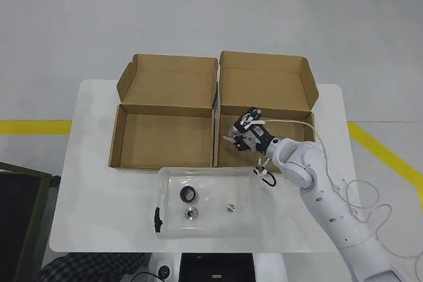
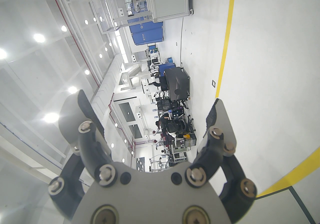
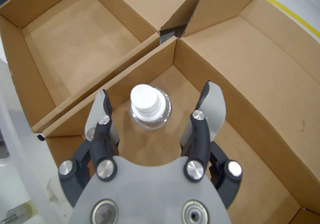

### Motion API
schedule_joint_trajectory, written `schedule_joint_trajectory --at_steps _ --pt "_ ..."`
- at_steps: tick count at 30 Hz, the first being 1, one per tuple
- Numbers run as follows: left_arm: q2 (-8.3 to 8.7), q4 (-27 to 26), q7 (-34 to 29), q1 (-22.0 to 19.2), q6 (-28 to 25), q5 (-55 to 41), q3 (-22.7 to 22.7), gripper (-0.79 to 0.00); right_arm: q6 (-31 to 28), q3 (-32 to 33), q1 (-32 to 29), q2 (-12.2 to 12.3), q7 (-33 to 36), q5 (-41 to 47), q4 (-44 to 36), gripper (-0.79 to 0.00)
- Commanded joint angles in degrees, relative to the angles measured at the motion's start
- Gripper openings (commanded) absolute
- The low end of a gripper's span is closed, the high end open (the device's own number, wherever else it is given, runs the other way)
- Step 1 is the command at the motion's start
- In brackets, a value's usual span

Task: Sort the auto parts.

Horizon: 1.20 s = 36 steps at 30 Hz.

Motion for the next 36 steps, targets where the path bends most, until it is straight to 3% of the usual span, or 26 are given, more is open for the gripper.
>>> schedule_joint_trajectory --at_steps 1,10,20,29,36 --pt "0.0 0.0 0.0 0.0 0.0 0.0 0.0 0.0 -0.04 1.16 -1.02 0.3 0.44 -0.47 -2.59 0.0" --pt "0.0 0.0 0.0 0.0 0.0 0.0 0.0 0.0 -1.34 5.98 -8.01 1.81 7.16 -1.57 -16.67 0.0" --pt "0.0 0.0 0.0 0.0 0.0 0.0 0.0 0.0 -11.22 8.75 -15.69 3.54 13.86 -1.17 -30.34 0.0" --pt "0.0 0.0 0.0 0.0 0.0 0.0 0.0 0.0 -19.25 6.96 -18.51 4.67 20.6 -2.61 -34.24 0.0" --pt "0.0 0.0 0.0 0.0 0.0 0.0 0.0 0.0 -21.77 4.07 -18.91 5.22 26.21 -3.45 -34.14 0.0"
